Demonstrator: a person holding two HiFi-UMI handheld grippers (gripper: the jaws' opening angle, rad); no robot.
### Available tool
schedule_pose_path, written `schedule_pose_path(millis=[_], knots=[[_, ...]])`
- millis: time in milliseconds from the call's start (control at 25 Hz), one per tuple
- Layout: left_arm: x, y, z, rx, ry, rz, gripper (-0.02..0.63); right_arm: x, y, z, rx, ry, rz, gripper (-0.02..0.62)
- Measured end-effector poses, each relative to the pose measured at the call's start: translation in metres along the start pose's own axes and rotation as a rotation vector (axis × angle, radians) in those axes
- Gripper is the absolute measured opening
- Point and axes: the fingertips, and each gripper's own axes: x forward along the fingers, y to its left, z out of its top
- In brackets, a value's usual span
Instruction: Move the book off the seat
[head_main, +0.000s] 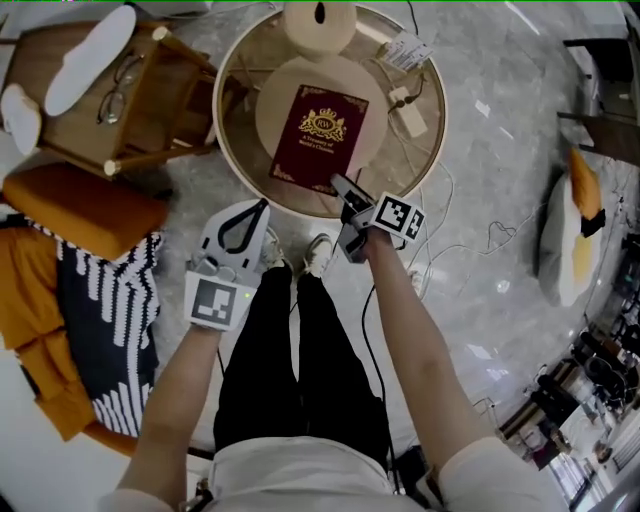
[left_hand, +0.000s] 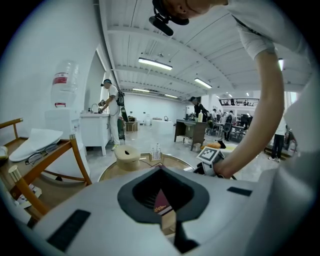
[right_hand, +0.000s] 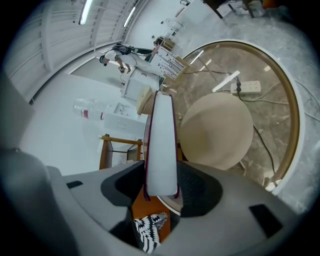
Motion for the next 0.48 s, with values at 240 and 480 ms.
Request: schedule_pose_path(millis=[240,480], knots=[[0.004,-0.008,-0.006,-0.01,0.016,-0.015,0.017,0.002,-0.016,0.001,-0.015,-0.019,-0.009,0.224],[0.01,-0.014,-0.01,-0.01,0.04,-0.033,0.017,0.0,-0.028,0.01,0.001,-0.05,-0.056,0.227]])
